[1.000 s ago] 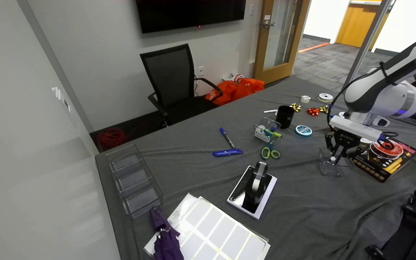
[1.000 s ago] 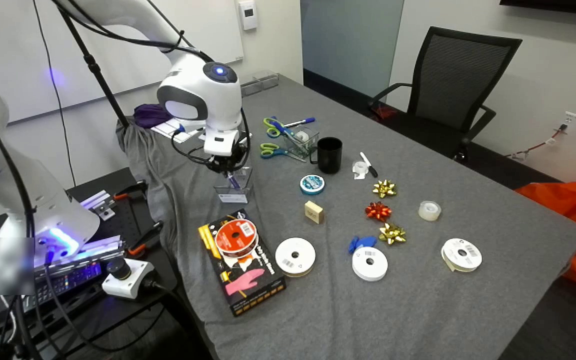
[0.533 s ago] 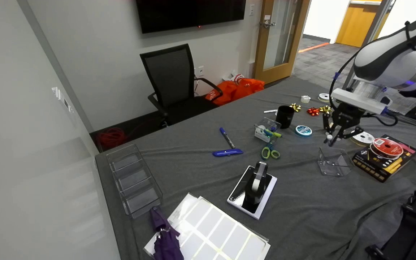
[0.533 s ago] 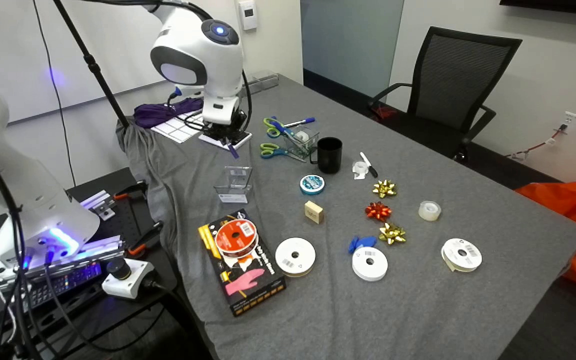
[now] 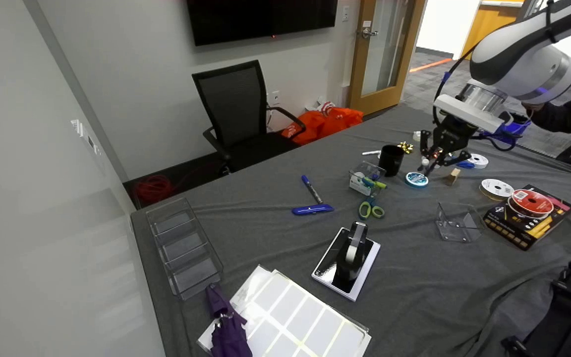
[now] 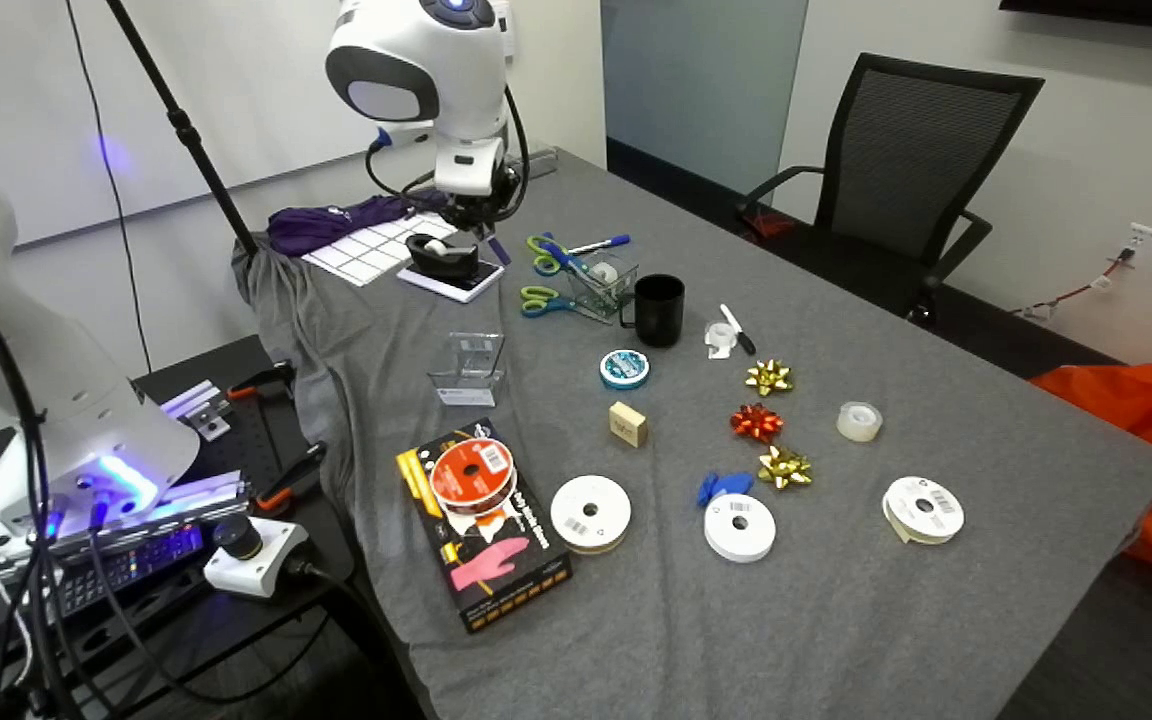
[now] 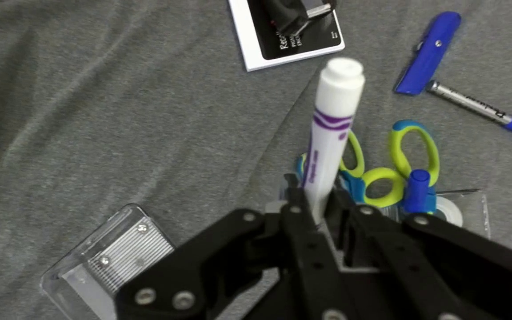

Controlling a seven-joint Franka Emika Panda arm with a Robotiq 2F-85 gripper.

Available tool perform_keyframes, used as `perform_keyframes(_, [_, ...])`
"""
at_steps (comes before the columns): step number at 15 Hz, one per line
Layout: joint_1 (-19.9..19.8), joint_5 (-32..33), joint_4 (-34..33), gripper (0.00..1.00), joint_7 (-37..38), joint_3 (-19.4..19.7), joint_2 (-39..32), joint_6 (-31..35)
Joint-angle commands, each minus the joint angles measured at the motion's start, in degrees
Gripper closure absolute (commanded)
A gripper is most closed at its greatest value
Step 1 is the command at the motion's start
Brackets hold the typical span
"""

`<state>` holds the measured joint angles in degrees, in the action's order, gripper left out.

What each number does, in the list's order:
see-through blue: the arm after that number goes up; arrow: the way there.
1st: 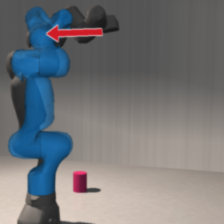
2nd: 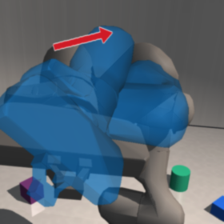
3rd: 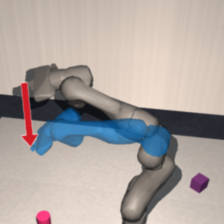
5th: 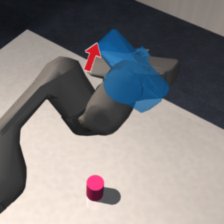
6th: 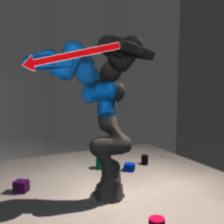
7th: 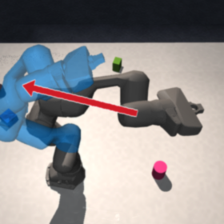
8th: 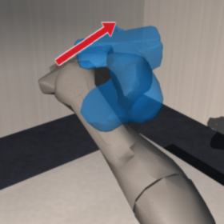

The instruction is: Remove the marker from the clear bowl at the rear of the table and place it inside the clear bowl next to the black cup

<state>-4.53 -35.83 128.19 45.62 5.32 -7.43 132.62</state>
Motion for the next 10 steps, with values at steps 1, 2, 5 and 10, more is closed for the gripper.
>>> perform_keyframes(1, [0.15, -0.22, -6.87, 0.96, -4.1, -0.77, -6.33, 0.51])
perform_keyframes(2, [0.02, 0.2, -8.9, 0.96, -5.5, -0.83, -8.07, 0.15])
perform_keyframes(5, [-0.69, 1.26, -14.5, 0.96, -9.52, -0.62, -13.0, -1.42])
perform_keyframes(10, [-2.7, -0.47, -24.75, 0.96, -13.74, -0.97, -21.18, -4.64])
